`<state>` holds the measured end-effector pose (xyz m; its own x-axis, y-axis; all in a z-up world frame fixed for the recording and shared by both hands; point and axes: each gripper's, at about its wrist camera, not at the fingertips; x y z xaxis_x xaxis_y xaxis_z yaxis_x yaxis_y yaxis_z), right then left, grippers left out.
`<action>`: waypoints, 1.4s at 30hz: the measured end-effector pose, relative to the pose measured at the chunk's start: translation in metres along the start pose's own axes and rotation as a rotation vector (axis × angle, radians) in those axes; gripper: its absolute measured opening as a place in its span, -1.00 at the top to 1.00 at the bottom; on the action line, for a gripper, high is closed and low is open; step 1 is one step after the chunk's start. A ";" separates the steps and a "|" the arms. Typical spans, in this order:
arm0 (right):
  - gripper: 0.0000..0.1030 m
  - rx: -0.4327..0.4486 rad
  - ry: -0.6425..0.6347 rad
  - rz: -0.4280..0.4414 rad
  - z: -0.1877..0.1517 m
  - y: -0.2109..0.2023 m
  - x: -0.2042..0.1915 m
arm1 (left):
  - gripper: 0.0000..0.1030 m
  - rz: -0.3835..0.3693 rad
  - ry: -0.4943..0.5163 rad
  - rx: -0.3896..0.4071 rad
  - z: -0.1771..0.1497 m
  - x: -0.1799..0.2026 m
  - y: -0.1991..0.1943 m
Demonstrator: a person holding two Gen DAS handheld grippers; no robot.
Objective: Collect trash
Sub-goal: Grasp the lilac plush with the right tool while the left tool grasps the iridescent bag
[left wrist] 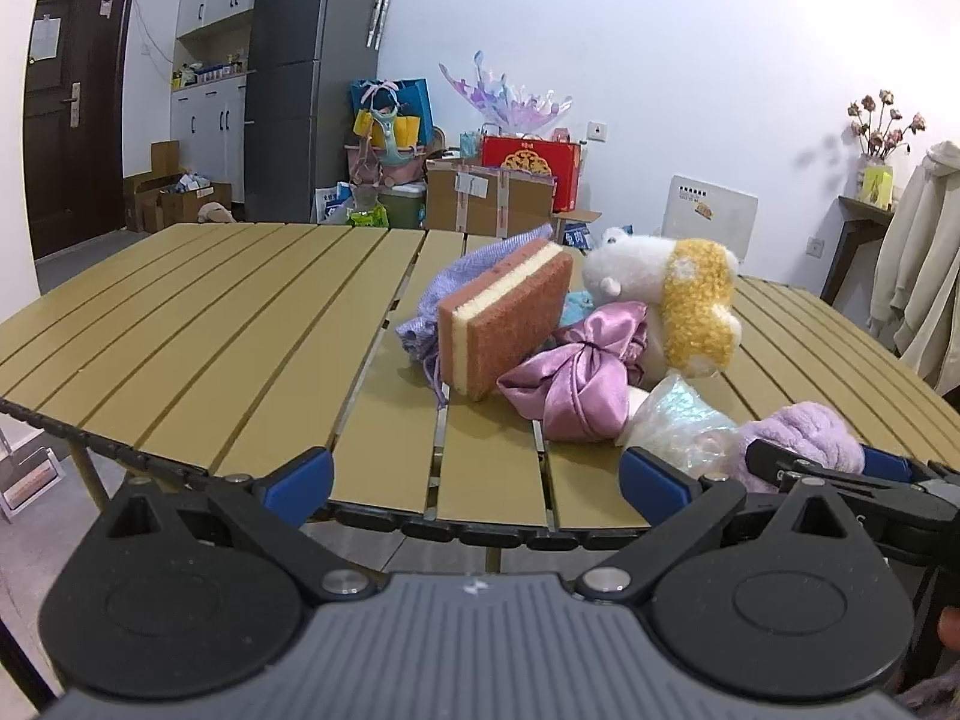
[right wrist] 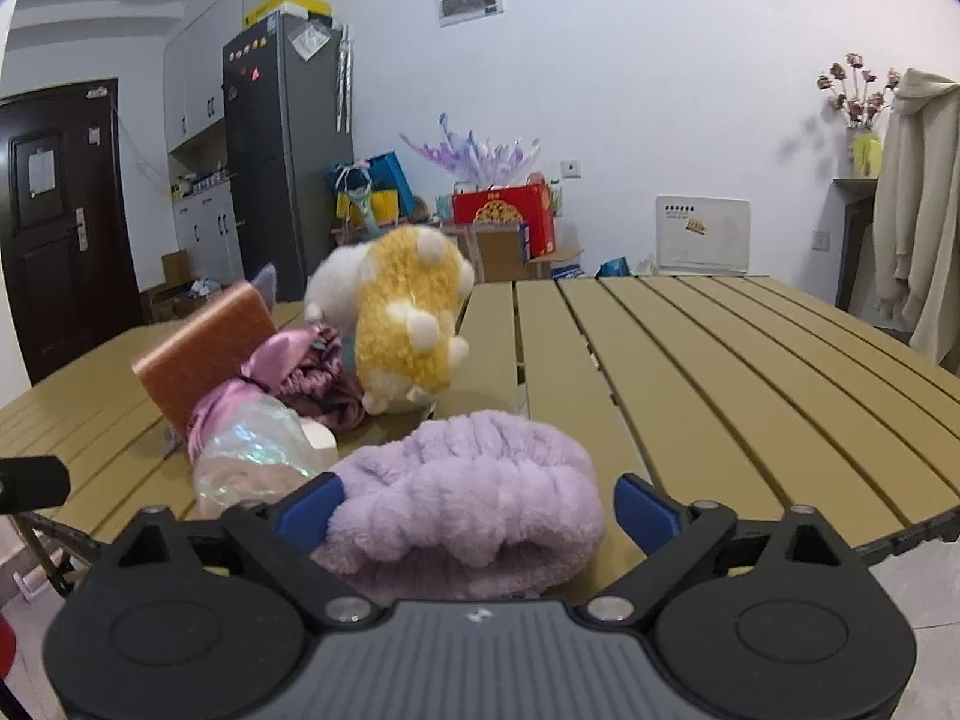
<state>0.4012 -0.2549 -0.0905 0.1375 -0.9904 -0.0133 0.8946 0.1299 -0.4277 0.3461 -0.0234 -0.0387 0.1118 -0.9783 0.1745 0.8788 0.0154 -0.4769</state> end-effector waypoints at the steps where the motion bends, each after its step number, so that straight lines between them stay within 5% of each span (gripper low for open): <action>1: -0.82 -0.007 -0.008 -0.003 -0.001 0.003 -0.001 | -1.00 0.003 -0.002 -0.006 -0.001 -0.001 0.003; 8: -0.51 0.009 -0.017 0.019 0.000 0.005 -0.001 | -1.00 0.002 0.009 -0.025 -0.007 -0.004 0.008; 13: 0.07 0.032 -0.039 0.001 0.001 -0.001 -0.001 | -1.00 -0.008 0.013 -0.025 -0.008 0.002 0.007; 18: 0.44 0.057 0.000 -0.007 0.003 -0.006 0.009 | -1.00 -0.022 0.014 -0.018 -0.006 0.014 0.009; 30: 0.50 0.107 0.062 -0.046 0.007 -0.019 0.032 | -1.00 -0.069 -0.018 -0.008 -0.001 0.058 0.024; 42: 0.50 0.122 0.057 -0.059 0.006 -0.010 0.053 | -1.00 -0.022 -0.031 0.002 -0.010 0.100 0.051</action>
<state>0.4021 -0.3089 -0.0819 0.0621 -0.9971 -0.0440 0.9458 0.0729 -0.3165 0.3976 -0.1223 -0.0543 0.1067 -0.9716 0.2111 0.8820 -0.0055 -0.4713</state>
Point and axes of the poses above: each gripper's, at about its wrist camera, not at the fingertips, and y roughly the way its jaws point, x to its right, z to its top, and after that the axes turned 6 degrees about -y, right-handed
